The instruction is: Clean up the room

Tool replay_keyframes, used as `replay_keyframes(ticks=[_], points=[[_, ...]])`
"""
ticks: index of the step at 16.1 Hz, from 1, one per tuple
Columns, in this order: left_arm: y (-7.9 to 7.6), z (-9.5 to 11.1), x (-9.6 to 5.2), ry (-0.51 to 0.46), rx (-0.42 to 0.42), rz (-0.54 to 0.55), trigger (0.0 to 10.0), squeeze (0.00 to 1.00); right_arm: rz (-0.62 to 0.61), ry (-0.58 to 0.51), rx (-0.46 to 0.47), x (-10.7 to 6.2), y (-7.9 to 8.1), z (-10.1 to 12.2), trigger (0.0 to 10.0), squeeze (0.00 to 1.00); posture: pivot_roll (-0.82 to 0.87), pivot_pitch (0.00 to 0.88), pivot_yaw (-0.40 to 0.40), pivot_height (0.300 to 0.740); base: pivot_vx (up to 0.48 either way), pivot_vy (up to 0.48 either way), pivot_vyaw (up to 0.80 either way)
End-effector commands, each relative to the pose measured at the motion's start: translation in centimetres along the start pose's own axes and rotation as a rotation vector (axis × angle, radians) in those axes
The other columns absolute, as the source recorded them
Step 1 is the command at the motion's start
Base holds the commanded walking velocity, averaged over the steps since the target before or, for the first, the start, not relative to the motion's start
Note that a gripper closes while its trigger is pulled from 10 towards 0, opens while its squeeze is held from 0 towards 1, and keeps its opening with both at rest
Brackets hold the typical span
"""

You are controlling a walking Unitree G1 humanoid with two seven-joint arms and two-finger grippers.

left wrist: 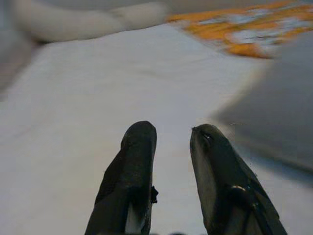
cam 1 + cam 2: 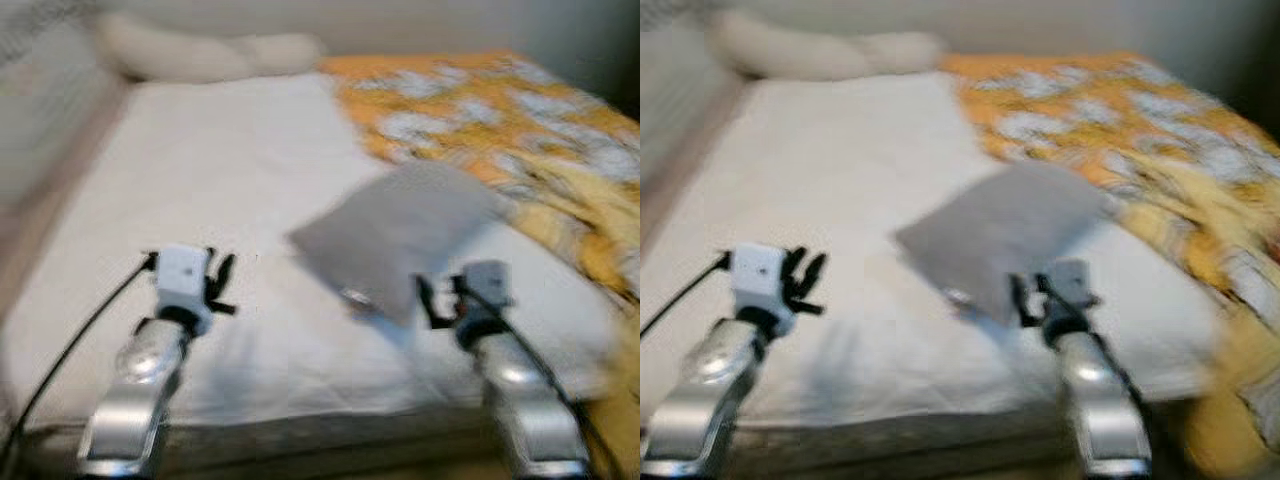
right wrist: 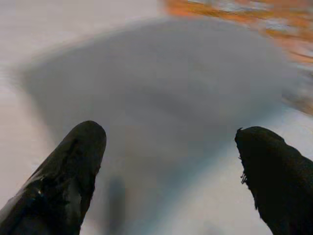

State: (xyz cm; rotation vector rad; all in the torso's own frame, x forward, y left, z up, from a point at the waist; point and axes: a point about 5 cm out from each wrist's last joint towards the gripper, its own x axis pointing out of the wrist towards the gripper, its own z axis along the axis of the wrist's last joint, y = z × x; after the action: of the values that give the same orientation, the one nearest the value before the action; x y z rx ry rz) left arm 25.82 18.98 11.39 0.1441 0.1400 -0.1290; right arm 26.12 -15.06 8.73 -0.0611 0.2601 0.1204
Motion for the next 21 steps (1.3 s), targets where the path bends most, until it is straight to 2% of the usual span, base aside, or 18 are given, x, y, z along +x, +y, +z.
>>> replay_keyframes(ticks=[1, 3, 6, 7, 8, 9, 11, 12, 14, 15, 16, 17, 18, 19, 20, 21], points=[[-0.6, 0.6, 0.0, -0.017, 0.010, -0.024, 10.0, 0.00, -0.040, -0.012, 0.045, -0.5, -1.4, -0.1, 10.0, 0.00, 0.04, 0.000, 0.027, 0.740, 0.304, 0.000, 0.00], [-0.7, 0.4, -0.5, -0.012, 0.003, -0.015, 10.0, 0.00, -0.038, -0.016, -0.007, -1.0, -2.1, -0.1, 10.0, 0.00, 0.03, 0.000, 0.025, 0.740, 0.279, 0.000, 0.00], [-0.4, -0.2, -1.1, 0.000, -0.013, 0.015, 10.0, 0.00, -0.070, -0.020, 0.017, -1.4, -2.8, -0.1, 10.0, 0.00, 0.03, 0.000, 0.018, 0.740, 0.000, 0.000, 0.00], [-0.3, -0.3, -1.1, 0.000, -0.019, 0.036, 10.0, 0.00, -0.105, -0.058, 0.046, -1.2, -3.4, 0.4, 10.0, 0.22, 0.03, 0.000, 0.012, 0.740, 0.000, 0.000, 0.00], [-0.3, -0.3, -1.1, 0.000, -0.019, 0.037, 10.0, 0.00, -0.128, -0.067, 0.055, -1.1, -3.8, 0.6, 10.0, 0.83, 0.03, 0.000, 0.012, 0.740, 0.000, 0.000, 0.00], [-0.4, -0.2, -1.0, 0.001, -0.015, 0.026, 10.0, 0.00, -0.170, -0.070, 0.071, -0.8, -4.6, 0.8, 10.0, 1.00, 0.03, 0.000, 0.011, 0.740, 0.000, 0.000, 0.00], [-0.7, -0.3, -0.7, 0.014, -0.001, -0.026, 10.0, 0.00, -0.246, -0.050, 0.123, 0.4, -6.3, 1.0, 10.0, 1.00, 0.03, 0.000, 0.011, 0.740, 0.000, 0.000, 0.00], [-0.8, -0.3, -0.6, 0.018, 0.004, -0.040, 10.0, 0.00, -0.254, -0.049, 0.132, 0.6, -6.6, 1.1, 10.0, 1.00, 0.03, 0.000, 0.011, 0.740, 0.000, 0.000, 0.00], [-1.1, -0.2, 0.1, 0.037, 0.065, -0.179, 10.0, 0.00, -0.298, -0.001, 0.255, 3.2, -8.4, 1.3, 10.0, 1.00, 0.04, 0.000, 0.011, 0.740, 0.000, 0.000, 0.00], [-1.0, -0.2, 0.2, 0.042, 0.080, -0.213, 10.0, 0.00, -0.300, 0.019, 0.292, 3.9, -8.8, 1.3, 10.0, 1.00, 0.04, 0.000, 0.011, 0.740, 0.000, 0.000, 0.00], [-1.0, -0.1, 0.5, 0.050, 0.097, -0.268, 10.0, 0.00, -0.313, 0.052, 0.379, 5.1, -9.4, 1.0, 10.0, 1.00, 0.04, 0.000, 0.016, 0.740, 0.000, 0.000, 0.00], [-1.0, 0.1, 0.6, 0.052, 0.104, -0.309, 10.0, 0.00, -0.334, 0.070, 0.464, 5.7, -9.8, 0.8, 10.0, 1.00, 0.05, 0.000, 0.015, 0.740, 0.000, 0.000, 0.00], [-1.0, 0.3, 0.6, 0.052, 0.109, -0.331, 10.0, 0.00, -0.349, 0.078, 0.501, 5.9, -10.1, 0.6, 10.0, 1.00, 0.05, 0.000, 0.015, 0.740, 0.000, 0.000, 0.00], [-1.1, 0.6, 0.6, 0.051, 0.119, -0.403, 10.0, 0.00, -0.376, 0.131, 0.592, 6.3, -10.5, -0.4, 10.0, 1.00, 0.05, 0.000, 0.020, 0.740, 0.000, 0.000, 0.00], [-1.3, 0.8, 0.6, 0.049, 0.125, -0.445, 10.0, 0.00, -0.402, 0.166, 0.673, 6.3, -10.7, -1.2, 10.0, 0.92, 0.06, 0.000, 0.020, 0.740, 0.000, 0.000, 0.00], [-1.4, 0.8, 0.5, 0.052, 0.129, -0.480, 10.0, 0.00, -0.413, 0.186, 0.749, 6.4, -10.7, -1.8, 10.0, 0.18, 0.06, 0.000, 0.022, 0.740, 0.000, 0.000, 0.00]])
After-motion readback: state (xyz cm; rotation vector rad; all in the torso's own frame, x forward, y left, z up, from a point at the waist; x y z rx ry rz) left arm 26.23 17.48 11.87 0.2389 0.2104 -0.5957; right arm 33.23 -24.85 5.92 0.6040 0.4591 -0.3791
